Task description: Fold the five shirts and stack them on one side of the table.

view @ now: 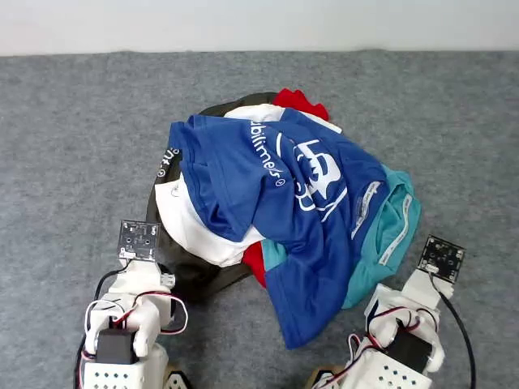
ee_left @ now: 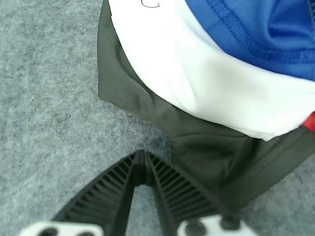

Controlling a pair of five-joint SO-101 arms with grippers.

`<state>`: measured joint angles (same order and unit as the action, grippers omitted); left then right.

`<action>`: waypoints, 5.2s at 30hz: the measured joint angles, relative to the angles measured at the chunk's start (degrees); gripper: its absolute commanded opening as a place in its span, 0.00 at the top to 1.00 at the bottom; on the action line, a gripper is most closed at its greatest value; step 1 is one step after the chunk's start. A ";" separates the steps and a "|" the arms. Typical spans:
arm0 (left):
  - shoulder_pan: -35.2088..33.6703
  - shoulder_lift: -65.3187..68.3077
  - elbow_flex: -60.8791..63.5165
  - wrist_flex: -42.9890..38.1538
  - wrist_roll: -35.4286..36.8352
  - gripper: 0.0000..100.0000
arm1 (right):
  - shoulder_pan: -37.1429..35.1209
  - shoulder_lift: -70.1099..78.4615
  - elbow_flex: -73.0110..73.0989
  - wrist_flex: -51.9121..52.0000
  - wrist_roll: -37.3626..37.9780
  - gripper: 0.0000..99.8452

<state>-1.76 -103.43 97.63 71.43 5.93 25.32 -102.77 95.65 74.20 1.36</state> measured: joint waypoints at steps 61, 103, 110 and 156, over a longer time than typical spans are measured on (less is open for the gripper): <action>0.00 32.79 -43.60 3.52 -5.98 0.98 | 0.00 0.00 0.00 0.00 0.00 0.99; 20.13 99.08 -78.15 3.69 -19.43 0.68 | 0.00 0.00 0.00 0.00 0.00 0.99; 17.76 111.74 -81.05 -1.93 -17.05 0.72 | 0.00 0.00 0.00 0.00 0.00 0.99; -42.02 69.19 -86.33 -1.93 -16.00 0.99 | 0.00 0.00 0.00 0.00 0.00 0.99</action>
<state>-43.78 -34.24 11.30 69.49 -10.07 25.32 -102.77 95.65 74.20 1.36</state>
